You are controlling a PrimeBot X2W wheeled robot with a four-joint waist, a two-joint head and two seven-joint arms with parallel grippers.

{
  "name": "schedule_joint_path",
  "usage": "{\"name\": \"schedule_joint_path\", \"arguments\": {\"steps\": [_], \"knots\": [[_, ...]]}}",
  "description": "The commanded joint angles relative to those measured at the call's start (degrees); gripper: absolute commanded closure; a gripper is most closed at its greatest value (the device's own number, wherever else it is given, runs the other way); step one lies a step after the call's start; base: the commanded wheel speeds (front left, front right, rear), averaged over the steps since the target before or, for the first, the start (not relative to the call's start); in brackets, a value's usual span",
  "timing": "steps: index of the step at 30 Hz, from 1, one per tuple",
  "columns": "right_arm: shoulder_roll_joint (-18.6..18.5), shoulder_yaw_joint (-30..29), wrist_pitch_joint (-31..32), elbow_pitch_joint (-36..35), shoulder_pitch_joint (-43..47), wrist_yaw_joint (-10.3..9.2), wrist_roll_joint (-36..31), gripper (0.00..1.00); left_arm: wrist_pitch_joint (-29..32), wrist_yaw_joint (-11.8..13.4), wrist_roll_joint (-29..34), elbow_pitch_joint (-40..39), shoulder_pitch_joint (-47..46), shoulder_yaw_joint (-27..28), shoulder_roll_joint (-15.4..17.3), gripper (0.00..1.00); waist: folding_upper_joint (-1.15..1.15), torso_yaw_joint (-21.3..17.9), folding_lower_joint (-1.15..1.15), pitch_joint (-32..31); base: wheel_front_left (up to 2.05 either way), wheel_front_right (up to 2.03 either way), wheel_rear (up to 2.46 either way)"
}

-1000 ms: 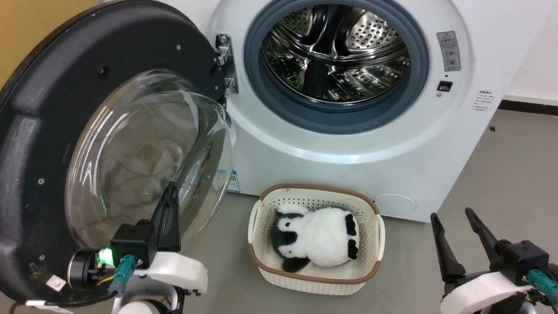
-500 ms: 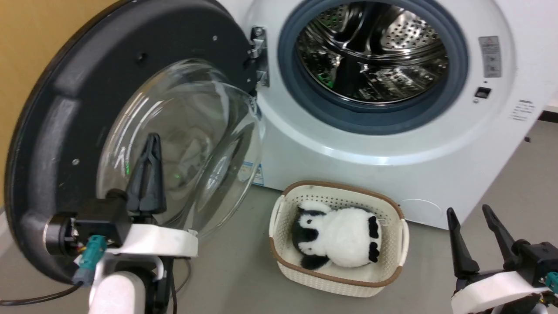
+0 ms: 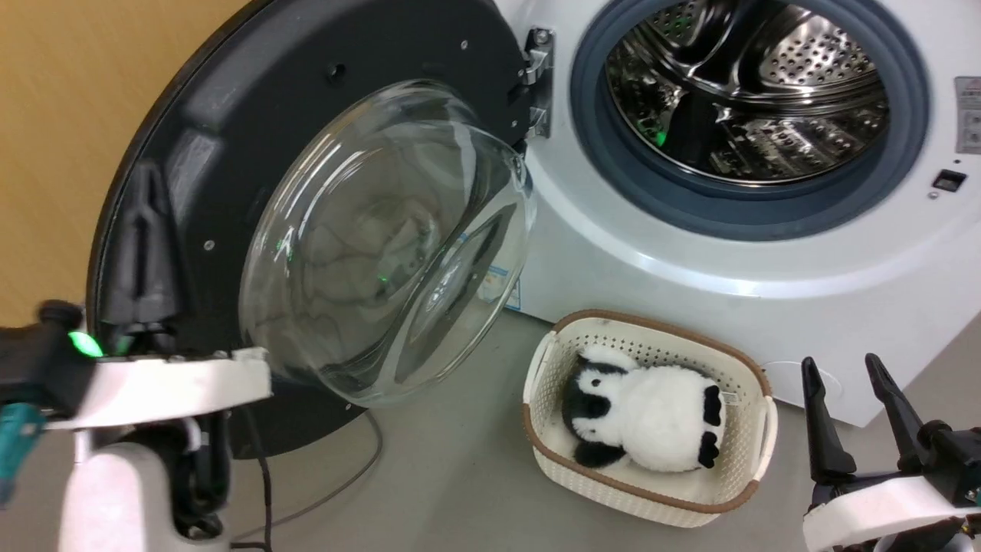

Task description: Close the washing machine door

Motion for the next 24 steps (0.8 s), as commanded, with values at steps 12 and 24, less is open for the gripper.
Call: {"name": "schedule_joint_path", "arguments": {"steps": [12, 24], "knots": [[0.12, -0.35, -1.84, -0.12, -2.54, 0.03, 0.41, 0.0, -1.82, -2.0, -12.84, 0.44, -4.93, 11.54, 0.04, 1.0, 0.0, 3.8, 0.0, 2.7, 0.0, 0.0, 0.0], [0.14, -2.17, -3.28, -0.35, -3.26, 0.03, 0.48, 0.0, -2.26, -2.84, -31.97, 12.9, -7.15, 16.96, 2.48, 1.0, 0.0, 7.04, 0.0, 4.8, 0.0, 0.0, 0.0]]}}
